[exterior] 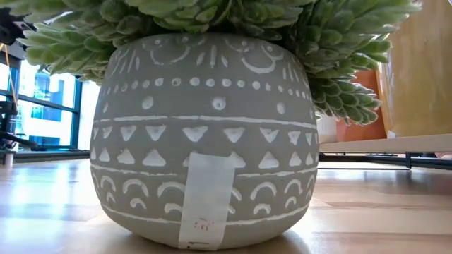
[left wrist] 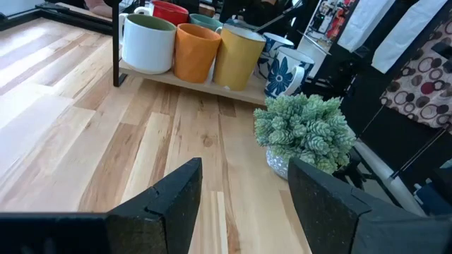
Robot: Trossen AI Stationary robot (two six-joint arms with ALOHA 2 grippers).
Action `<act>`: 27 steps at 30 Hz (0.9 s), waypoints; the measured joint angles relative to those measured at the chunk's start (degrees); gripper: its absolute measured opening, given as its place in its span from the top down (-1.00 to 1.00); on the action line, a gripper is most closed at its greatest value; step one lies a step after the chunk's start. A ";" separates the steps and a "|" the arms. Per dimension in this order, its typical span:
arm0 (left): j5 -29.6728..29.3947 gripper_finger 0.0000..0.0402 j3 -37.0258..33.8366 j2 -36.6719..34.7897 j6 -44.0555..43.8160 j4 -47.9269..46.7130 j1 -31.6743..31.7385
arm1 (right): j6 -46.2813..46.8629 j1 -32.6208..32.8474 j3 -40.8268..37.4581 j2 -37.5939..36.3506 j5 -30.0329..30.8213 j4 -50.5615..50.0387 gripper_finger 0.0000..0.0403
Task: Place coffee mugs
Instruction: Adjust the mugs on the shelf
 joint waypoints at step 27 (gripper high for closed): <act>-0.01 0.02 0.00 -0.01 1.38 -0.22 0.00 | -2.98 0.33 0.00 0.07 1.84 0.72 1.00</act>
